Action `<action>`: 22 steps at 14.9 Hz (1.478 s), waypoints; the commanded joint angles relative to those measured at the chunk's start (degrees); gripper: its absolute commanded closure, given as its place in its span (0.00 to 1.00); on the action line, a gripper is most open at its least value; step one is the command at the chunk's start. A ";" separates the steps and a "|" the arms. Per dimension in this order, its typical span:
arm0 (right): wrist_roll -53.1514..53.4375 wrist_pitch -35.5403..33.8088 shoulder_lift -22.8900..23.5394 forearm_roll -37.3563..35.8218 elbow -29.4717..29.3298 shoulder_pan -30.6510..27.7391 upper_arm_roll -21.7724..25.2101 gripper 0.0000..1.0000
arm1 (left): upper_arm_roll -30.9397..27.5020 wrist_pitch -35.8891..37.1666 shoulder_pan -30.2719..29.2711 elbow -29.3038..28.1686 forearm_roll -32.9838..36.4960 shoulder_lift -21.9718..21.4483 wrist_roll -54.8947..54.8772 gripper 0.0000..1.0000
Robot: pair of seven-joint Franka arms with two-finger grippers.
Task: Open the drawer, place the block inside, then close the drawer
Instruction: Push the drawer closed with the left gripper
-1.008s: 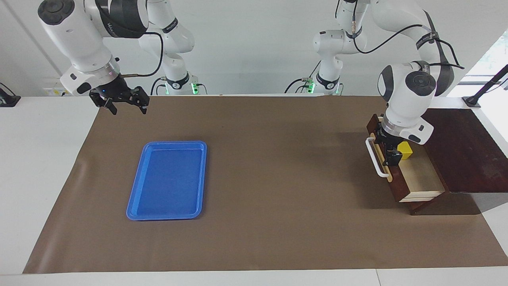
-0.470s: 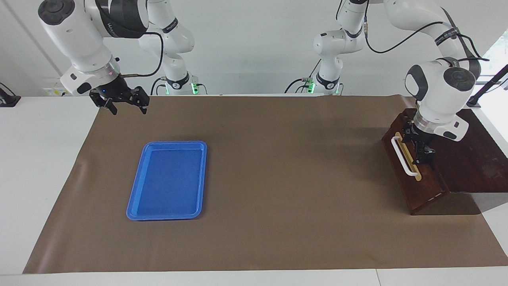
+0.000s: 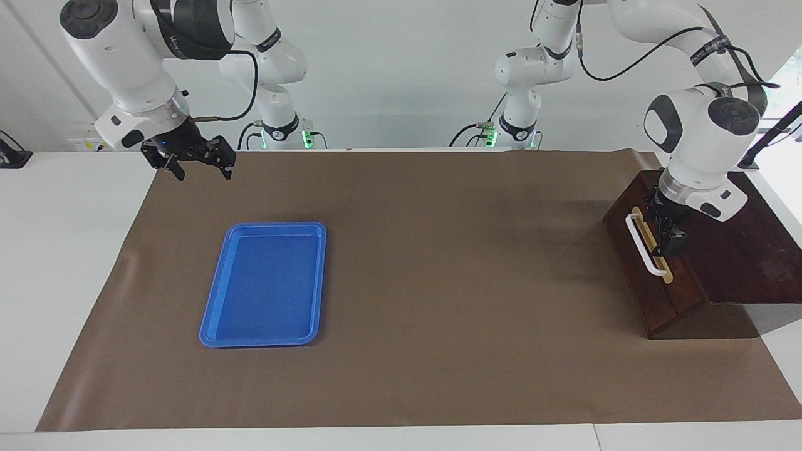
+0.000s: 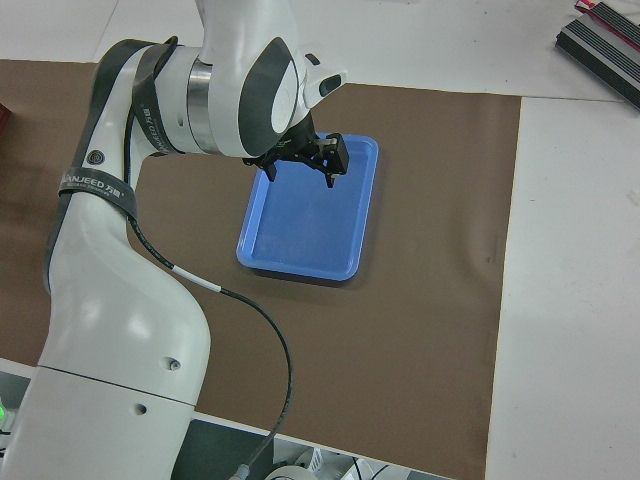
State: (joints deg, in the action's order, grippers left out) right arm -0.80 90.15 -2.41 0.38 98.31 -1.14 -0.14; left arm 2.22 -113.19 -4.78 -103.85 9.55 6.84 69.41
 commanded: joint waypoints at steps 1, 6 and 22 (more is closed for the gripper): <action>-1.05 -0.50 -0.76 -1.09 0.48 -0.88 -0.66 0.00 | -0.20 6.73 2.58 0.84 -4.17 -4.97 -15.72 0.00; -1.05 -0.50 -0.76 -1.09 0.48 -0.88 -0.66 0.00 | -0.20 17.02 3.82 0.84 -7.79 -9.82 -42.84 0.00; -1.05 -0.50 -0.76 -1.09 0.48 -0.88 -0.66 0.00 | 0.24 27.93 4.61 10.25 -10.34 -6.04 -67.21 0.00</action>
State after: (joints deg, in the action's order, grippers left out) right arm -0.80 90.15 -2.41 0.38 98.31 -1.14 -0.14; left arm 2.57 -87.13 0.19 -94.04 0.31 1.31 3.55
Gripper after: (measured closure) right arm 0.000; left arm 0.000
